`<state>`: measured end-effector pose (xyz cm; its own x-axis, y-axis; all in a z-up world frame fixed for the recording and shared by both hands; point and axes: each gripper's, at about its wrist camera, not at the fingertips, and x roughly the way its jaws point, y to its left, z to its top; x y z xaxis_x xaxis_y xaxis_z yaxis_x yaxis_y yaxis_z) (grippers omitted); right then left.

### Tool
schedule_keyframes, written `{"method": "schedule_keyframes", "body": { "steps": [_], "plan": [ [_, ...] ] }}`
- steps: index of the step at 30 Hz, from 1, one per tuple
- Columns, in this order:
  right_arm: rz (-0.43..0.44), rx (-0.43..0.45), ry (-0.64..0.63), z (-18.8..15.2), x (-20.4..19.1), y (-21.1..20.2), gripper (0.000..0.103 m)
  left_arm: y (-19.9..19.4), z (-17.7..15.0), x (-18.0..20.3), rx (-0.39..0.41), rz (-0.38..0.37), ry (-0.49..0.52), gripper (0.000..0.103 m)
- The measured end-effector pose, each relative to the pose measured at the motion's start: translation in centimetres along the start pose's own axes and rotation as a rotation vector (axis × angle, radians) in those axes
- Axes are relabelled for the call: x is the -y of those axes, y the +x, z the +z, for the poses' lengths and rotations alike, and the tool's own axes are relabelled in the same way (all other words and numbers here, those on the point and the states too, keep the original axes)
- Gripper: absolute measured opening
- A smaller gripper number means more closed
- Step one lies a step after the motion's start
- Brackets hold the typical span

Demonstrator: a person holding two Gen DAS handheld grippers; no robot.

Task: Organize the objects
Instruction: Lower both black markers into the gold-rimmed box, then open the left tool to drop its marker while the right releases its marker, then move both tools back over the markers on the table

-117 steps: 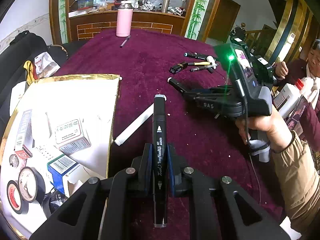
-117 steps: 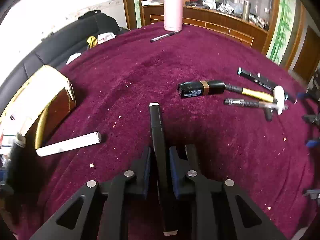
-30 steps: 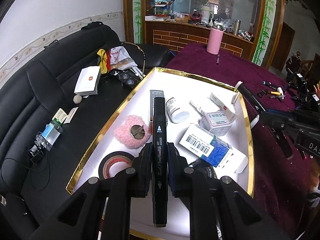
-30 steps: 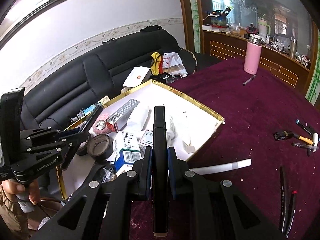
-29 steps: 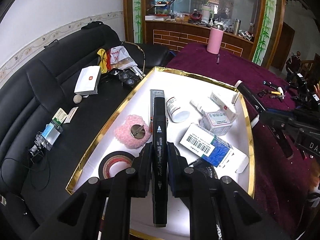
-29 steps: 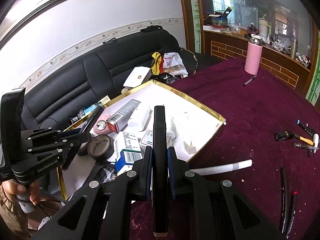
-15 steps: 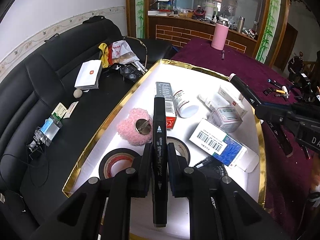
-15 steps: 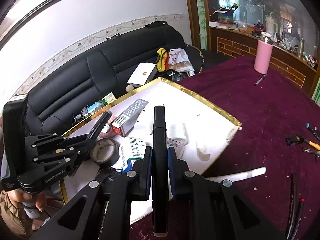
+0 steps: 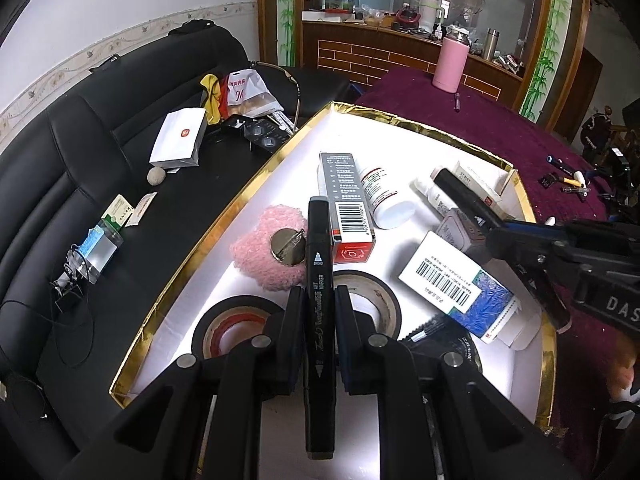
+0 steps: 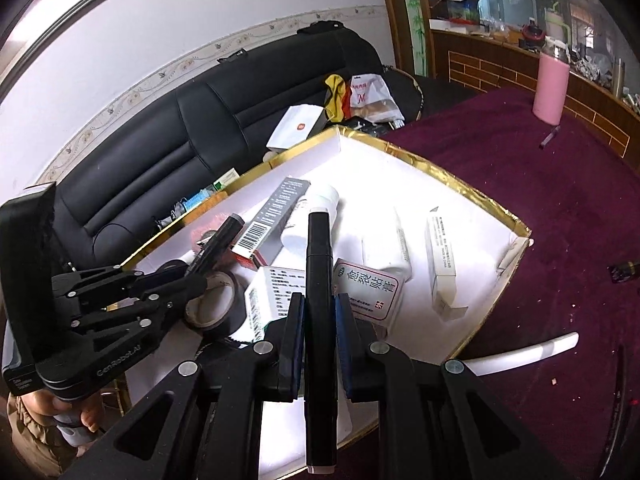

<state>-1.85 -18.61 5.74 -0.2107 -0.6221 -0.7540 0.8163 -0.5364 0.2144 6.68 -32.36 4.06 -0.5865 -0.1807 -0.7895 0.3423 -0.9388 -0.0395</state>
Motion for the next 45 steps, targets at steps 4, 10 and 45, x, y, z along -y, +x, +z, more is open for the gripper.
{"method": "schedule_keyframes", "body": {
  "steps": [4, 10, 45],
  "plan": [
    [-0.009, 0.000, 0.016, 0.3, 0.6, 0.7, 0.017, 0.1, -0.1, -0.1, 0.001, -0.002, -0.004, 0.015],
    [-0.011, 0.017, 0.020, 0.9, 0.3, 0.7, 0.018, -0.3, -0.1, 0.0, 0.010, -0.001, 0.006, 0.015],
    [-0.141, 0.183, 0.349, -10.6, 15.9, -14.2, 0.091, -5.6, 1.8, 13.5, 0.095, -0.122, 0.195, 0.064]
  ]
}}
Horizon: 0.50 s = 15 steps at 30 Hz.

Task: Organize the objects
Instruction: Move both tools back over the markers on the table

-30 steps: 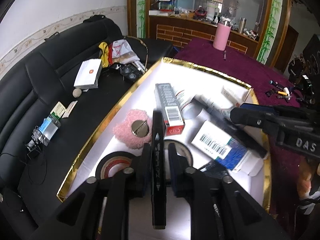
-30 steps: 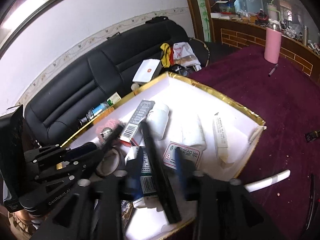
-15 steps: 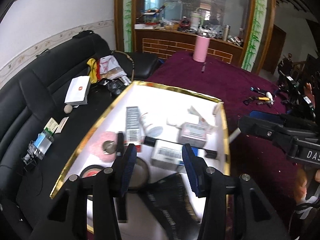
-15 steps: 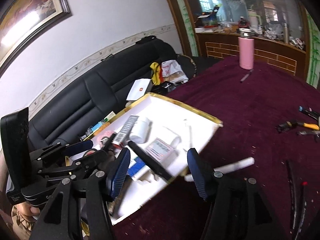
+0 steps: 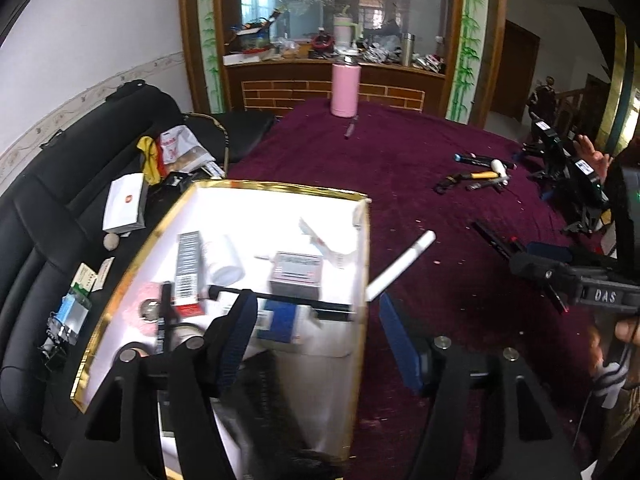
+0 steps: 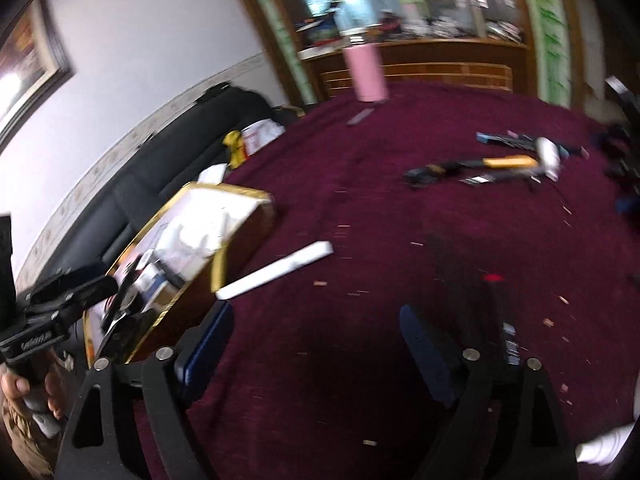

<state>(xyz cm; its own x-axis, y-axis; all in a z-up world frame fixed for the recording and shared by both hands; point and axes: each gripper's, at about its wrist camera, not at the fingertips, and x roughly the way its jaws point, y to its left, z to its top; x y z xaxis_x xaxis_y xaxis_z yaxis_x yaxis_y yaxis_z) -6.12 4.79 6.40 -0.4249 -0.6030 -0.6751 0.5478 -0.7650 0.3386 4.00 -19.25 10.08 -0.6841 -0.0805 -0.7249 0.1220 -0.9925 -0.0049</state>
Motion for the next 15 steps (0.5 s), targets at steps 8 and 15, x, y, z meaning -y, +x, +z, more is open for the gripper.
{"method": "schedule_keyframes", "body": {
  "steps": [8, 15],
  "plan": [
    [-0.051, 0.039, 0.066, 0.5, 3.8, -2.6, 0.094, 2.9, 1.3, 6.2, -0.060, -0.011, 0.177, 0.065],
    [-0.096, 0.036, 0.092, 0.4, 5.7, -2.9, 0.094, 8.6, 2.9, 10.5, -0.147, 0.023, 0.342, 0.065]
  ]
}}
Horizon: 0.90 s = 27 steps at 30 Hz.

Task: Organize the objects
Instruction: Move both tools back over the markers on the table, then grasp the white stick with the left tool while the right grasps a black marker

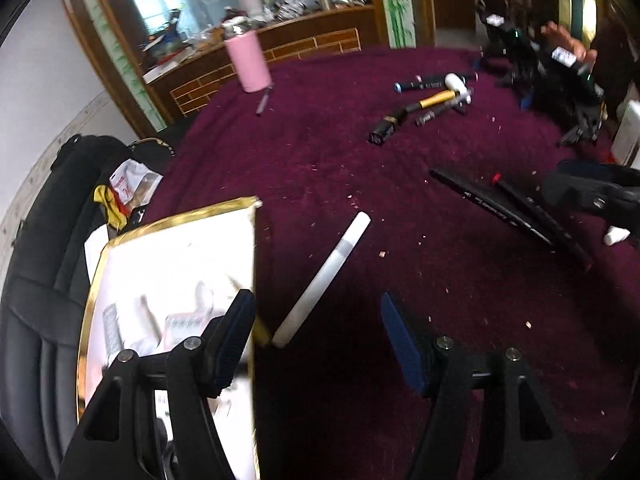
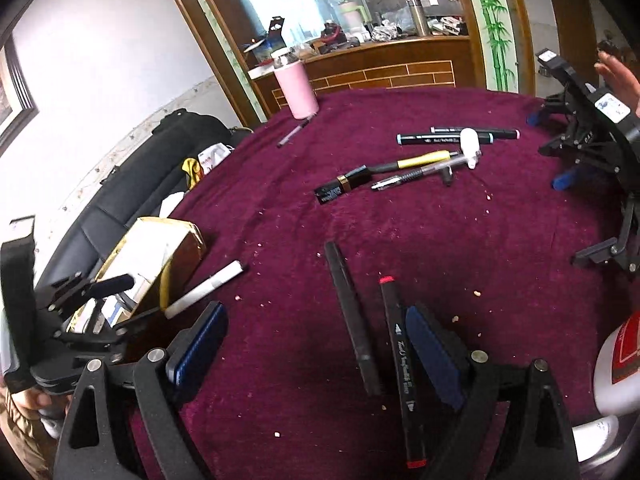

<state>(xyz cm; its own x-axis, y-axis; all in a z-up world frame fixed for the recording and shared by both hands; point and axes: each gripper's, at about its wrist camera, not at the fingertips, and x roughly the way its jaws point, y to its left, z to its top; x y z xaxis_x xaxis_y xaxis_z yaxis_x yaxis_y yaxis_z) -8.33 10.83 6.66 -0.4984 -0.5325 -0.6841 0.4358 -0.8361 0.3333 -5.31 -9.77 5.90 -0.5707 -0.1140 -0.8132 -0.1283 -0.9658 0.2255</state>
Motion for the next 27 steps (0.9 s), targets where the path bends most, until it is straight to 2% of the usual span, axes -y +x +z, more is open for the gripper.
{"method": "schedule_keyframes", "body": {
  "steps": [10, 15, 24, 25, 27],
  "plan": [
    [0.014, -0.004, 0.018, -0.1, 0.6, 0.2, 0.094, 1.5, 1.0, 0.8, -0.019, -0.027, 0.016, 0.065],
    [0.059, 0.023, 0.098, 0.3, 2.6, -0.6, 0.094, 2.6, 1.7, -0.2, -0.038, -0.036, -0.006, 0.065],
    [0.034, 0.049, 0.115, 0.7, 4.0, -1.7, 0.094, 6.3, 2.4, 0.7, -0.114, -0.005, 0.019, 0.065],
    [0.034, 0.052, 0.115, 0.7, 4.1, -1.8, 0.094, 6.7, 2.3, 0.8, -0.124, -0.003, 0.027, 0.064],
    [0.032, 0.050, 0.113, 0.7, 4.0, -1.7, 0.094, 7.3, 2.0, 1.1, -0.130, -0.016, 0.038, 0.055]
  ]
}}
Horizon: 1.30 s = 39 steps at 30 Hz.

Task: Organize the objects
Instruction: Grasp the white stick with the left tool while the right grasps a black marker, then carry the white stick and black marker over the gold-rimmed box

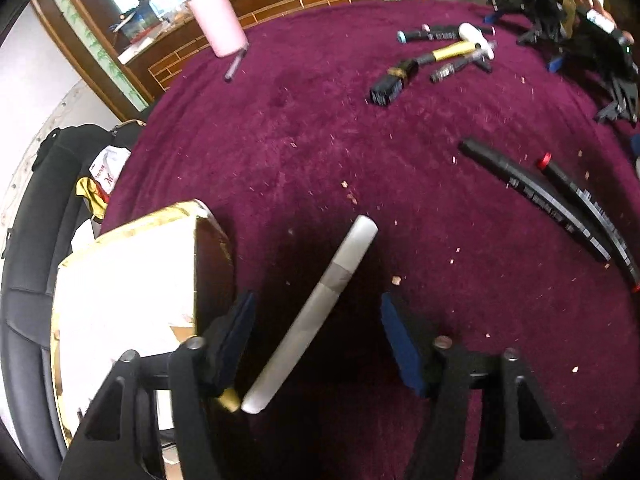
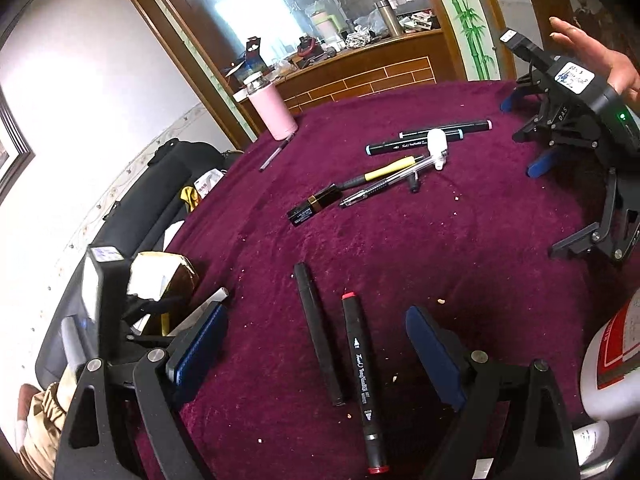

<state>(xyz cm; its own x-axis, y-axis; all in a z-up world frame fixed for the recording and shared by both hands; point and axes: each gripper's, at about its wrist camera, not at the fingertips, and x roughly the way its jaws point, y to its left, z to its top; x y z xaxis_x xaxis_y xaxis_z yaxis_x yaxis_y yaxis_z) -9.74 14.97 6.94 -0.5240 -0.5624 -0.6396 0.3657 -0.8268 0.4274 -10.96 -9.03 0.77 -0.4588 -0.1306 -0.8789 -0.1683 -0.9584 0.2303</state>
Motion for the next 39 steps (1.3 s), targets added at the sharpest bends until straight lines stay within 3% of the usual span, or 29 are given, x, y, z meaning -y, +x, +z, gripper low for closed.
{"method": "schedule_keyframes", "body": {
  "steps": [2, 4, 8, 12, 14, 16, 19, 26, 29, 31, 35, 39],
  "plan": [
    [-0.009, -0.020, -0.025, -0.4, -0.8, 0.8, 0.094, 0.0, 0.0, -0.1, 0.002, -0.063, -0.019, 0.029],
    [-0.012, -0.037, -0.059, -0.7, -1.6, 1.5, 0.093, -0.1, 0.2, 0.1, -0.006, -0.070, -0.017, 0.014],
    [-0.009, -0.038, -0.084, -1.0, -1.9, 1.6, 0.085, -0.6, -0.1, 0.7, -0.003, -0.059, -0.004, 0.013],
    [-0.031, -0.025, -0.074, -0.9, -1.5, 1.7, 0.068, -1.8, -1.0, 0.2, -0.016, -0.232, -0.071, 0.012],
    [-0.045, -0.038, -0.091, -1.1, -1.8, 2.2, 0.062, -2.4, -1.6, 1.5, -0.005, -0.194, -0.026, 0.012],
    [-0.059, -0.052, -0.128, -1.5, -2.5, 2.9, 0.056, -2.3, -2.3, 2.3, -0.020, -0.224, -0.016, 0.012],
    [-0.096, -0.064, -0.198, -2.0, -3.8, 4.1, 0.055, -2.7, -3.1, 3.1, -0.001, -0.185, 0.004, 0.012],
    [-0.171, -0.138, -0.280, -2.7, -5.2, 8.2, 0.054, -2.4, -2.9, 3.1, 0.002, -0.188, -0.006, 0.012],
    [-0.232, -0.158, -0.317, -3.2, -5.4, 9.4, 0.040, -2.5, -2.9, 3.4, 0.008, -0.173, 0.005, 0.012],
    [-0.249, -0.159, -0.336, -3.2, -5.7, 9.5, 0.016, -2.5, -3.0, 3.4, 0.014, -0.165, 0.005, 0.012],
    [-0.246, -0.151, -0.341, -3.3, -5.8, 9.3, 0.015, -2.7, -3.1, 3.6, 0.032, -0.151, -0.008, 0.012],
    [-0.205, -0.144, -0.317, -3.3, -5.6, 8.4, 0.015, -2.9, -3.3, 3.0, 0.040, -0.185, -0.054, 0.012]
  ]
}}
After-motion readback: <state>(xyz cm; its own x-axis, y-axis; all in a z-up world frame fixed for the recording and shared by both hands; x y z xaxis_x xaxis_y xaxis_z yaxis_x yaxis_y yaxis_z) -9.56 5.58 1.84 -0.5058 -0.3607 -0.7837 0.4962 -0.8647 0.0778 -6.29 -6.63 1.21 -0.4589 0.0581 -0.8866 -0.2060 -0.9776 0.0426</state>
